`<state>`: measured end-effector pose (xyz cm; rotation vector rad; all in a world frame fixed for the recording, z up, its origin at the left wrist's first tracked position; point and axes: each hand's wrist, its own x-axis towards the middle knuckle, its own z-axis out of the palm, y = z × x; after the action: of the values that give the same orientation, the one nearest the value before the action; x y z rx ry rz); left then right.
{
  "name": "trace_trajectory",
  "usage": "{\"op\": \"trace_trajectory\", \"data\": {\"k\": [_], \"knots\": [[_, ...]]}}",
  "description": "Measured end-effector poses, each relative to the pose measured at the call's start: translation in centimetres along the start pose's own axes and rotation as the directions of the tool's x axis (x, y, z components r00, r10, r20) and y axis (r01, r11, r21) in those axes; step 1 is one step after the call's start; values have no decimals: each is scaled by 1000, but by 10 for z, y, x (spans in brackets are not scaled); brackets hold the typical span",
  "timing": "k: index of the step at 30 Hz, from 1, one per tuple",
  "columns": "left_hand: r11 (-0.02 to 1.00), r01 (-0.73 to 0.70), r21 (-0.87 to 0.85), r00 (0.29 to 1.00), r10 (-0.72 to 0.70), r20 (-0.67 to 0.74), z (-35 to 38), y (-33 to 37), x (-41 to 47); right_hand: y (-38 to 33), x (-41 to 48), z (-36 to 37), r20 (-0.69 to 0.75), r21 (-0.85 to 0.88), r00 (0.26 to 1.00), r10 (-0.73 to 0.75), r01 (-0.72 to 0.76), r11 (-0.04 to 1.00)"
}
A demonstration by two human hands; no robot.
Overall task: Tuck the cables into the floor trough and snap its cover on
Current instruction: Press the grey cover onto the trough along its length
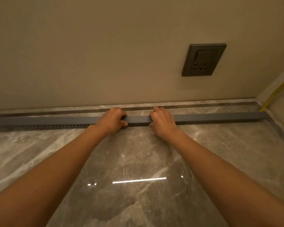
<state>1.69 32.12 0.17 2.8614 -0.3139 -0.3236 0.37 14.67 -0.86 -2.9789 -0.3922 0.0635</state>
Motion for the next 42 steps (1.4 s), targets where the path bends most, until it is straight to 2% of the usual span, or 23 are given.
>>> {"op": "trace_trajectory", "data": {"k": [3,6,8,12,15,19,21,24,27,31,42], "knots": [[996,66,52,997,-64,-35,-9,-19,-12,-6,0,-5,-18,45,999,34,-33,998],[994,64,87,996,-57,-74,-9,-28,-21,-12,0,-9,28,107,996,84,-86,991],[994,27,105,995,-17,-97,-8,-32,-25,-21,-2,-8,76,161,993,91,-102,982],[986,-43,161,983,71,-172,-4,-38,-32,-51,2,4,128,262,992,-4,-30,965],[975,-150,161,964,181,-197,-1,-48,-38,-73,9,11,117,294,993,14,-48,955],[973,-230,5,950,226,-214,-5,-71,-41,-86,7,12,69,279,992,110,-125,952],[974,-224,40,955,227,-188,-9,-86,-41,-92,6,10,55,257,988,146,-156,954],[982,-179,67,982,182,-46,-14,-102,-39,-100,8,8,55,204,980,189,-196,959],[980,-191,47,982,191,-4,-17,-105,-38,-112,13,12,57,184,985,165,-172,968],[979,-192,72,980,195,-37,-15,-104,-38,-137,19,22,53,233,991,120,-130,964],[974,-223,49,969,227,-99,-8,-106,-39,-140,21,20,28,187,997,69,-73,980]]}}
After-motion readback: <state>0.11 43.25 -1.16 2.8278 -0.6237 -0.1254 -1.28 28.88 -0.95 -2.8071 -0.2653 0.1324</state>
